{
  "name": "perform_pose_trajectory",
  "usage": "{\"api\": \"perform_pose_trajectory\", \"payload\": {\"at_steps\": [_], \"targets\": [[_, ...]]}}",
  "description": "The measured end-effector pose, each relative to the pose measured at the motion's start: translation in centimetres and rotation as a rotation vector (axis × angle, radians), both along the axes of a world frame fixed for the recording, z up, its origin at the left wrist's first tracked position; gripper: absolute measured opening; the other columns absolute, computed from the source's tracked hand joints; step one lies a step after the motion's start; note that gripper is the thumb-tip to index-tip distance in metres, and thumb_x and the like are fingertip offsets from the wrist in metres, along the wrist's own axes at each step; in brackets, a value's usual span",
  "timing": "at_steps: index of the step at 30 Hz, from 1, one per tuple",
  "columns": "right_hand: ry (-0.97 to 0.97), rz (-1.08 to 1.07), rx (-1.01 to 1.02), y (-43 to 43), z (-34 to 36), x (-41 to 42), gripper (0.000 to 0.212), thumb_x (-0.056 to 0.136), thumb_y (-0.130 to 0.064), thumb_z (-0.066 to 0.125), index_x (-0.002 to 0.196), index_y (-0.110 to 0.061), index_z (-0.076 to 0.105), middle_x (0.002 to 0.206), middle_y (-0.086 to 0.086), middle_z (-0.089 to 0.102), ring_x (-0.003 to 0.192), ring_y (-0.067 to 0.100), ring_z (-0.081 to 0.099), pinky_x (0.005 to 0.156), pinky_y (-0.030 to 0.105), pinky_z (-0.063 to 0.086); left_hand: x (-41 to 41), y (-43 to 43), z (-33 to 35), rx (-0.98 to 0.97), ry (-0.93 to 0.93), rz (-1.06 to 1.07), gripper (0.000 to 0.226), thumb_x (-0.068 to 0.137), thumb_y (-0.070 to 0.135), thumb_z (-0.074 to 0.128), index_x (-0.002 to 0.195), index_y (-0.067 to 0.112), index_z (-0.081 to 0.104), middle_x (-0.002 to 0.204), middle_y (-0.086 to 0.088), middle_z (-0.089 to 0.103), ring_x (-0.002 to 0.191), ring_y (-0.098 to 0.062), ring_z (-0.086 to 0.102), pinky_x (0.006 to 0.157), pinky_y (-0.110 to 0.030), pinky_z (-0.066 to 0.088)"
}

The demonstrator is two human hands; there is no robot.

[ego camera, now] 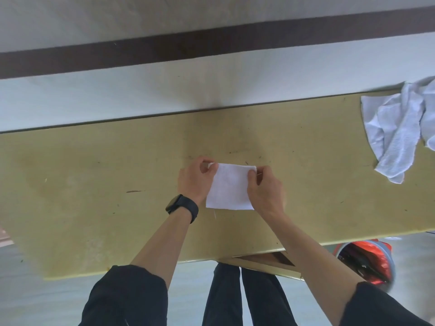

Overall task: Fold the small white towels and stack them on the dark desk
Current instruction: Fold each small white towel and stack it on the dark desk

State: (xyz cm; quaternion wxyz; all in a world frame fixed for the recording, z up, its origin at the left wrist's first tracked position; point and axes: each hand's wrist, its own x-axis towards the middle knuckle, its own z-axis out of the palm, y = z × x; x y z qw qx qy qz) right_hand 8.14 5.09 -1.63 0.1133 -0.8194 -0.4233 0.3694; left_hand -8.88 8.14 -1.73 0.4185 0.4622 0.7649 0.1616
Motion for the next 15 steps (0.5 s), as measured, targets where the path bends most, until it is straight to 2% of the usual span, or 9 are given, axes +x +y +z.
{"api": "perform_pose_trajectory", "payload": {"at_steps": [4, 6, 8, 11, 13, 15], "targets": [[-0.013, 0.001, 0.002, 0.2, 0.5, -0.1, 0.017, 0.095, -0.045, 0.044, 0.096, -0.029, 0.048, 0.082, -0.013, 0.061, 0.075, 0.017, 0.060, 0.063, 0.034, 0.047, 0.2, 0.1, 0.1, 0.016, 0.136, -0.107, 0.025, 0.094, 0.047, 0.056, 0.115, 0.034, 0.060, 0.096, 0.010, 0.064, 0.091, -0.017, 0.063, 0.074, -0.033, 0.053], [-0.003, 0.007, 0.018, -0.2, 0.8, 0.3, 0.021, 0.093, -0.048, 0.048, 0.099, -0.027, 0.047, 0.083, -0.014, 0.061, 0.075, 0.012, 0.060, 0.061, 0.033, 0.047, 0.3, -0.7, 0.4, 0.074, 0.230, -0.157, 0.035, 0.096, 0.049, 0.052, 0.127, 0.033, 0.051, 0.111, 0.004, 0.059, 0.095, -0.020, 0.060, 0.073, -0.035, 0.052], [0.099, -0.050, 0.019, -1.4, 1.3, 0.9, 0.029, 0.091, -0.050, 0.056, 0.106, -0.026, 0.049, 0.087, -0.015, 0.063, 0.079, 0.007, 0.062, 0.063, 0.030, 0.049, 0.2, -2.4, 0.3, 0.228, 0.351, -0.258, 0.039, 0.097, 0.045, 0.051, 0.132, 0.027, 0.049, 0.126, -0.005, 0.055, 0.104, -0.028, 0.057, 0.075, -0.039, 0.051], [0.331, -0.179, 0.027, -3.9, 1.9, 1.6, 0.036, 0.087, -0.043, 0.069, 0.113, -0.025, 0.052, 0.094, -0.009, 0.066, 0.085, 0.004, 0.063, 0.060, 0.009, 0.044, 0.2, -5.2, -0.7, 0.440, 0.480, -0.481, 0.043, 0.094, 0.040, 0.053, 0.134, 0.024, 0.052, 0.138, -0.006, 0.053, 0.113, -0.032, 0.054, 0.089, -0.043, 0.048], [0.390, -0.188, 0.043, -5.4, 1.9, 2.1, 0.041, 0.084, -0.041, 0.075, 0.115, -0.027, 0.052, 0.096, -0.011, 0.068, 0.087, 0.006, 0.064, 0.063, 0.007, 0.044, 0.5, -6.3, -1.6, 0.491, 0.460, -0.614, 0.047, 0.095, 0.041, 0.051, 0.139, 0.025, 0.053, 0.146, -0.005, 0.049, 0.123, -0.028, 0.052, 0.099, -0.044, 0.046], [0.435, -0.171, 0.016, -6.3, 1.5, 2.4, 0.046, 0.081, -0.040, 0.078, 0.118, -0.030, 0.052, 0.097, -0.012, 0.069, 0.088, 0.008, 0.065, 0.069, 0.012, 0.047, 1.3, -6.4, -2.1, 0.477, 0.429, -0.725, 0.050, 0.097, 0.044, 0.045, 0.144, 0.026, 0.050, 0.154, -0.002, 0.042, 0.138, -0.025, 0.042, 0.108, -0.047, 0.039]]}}
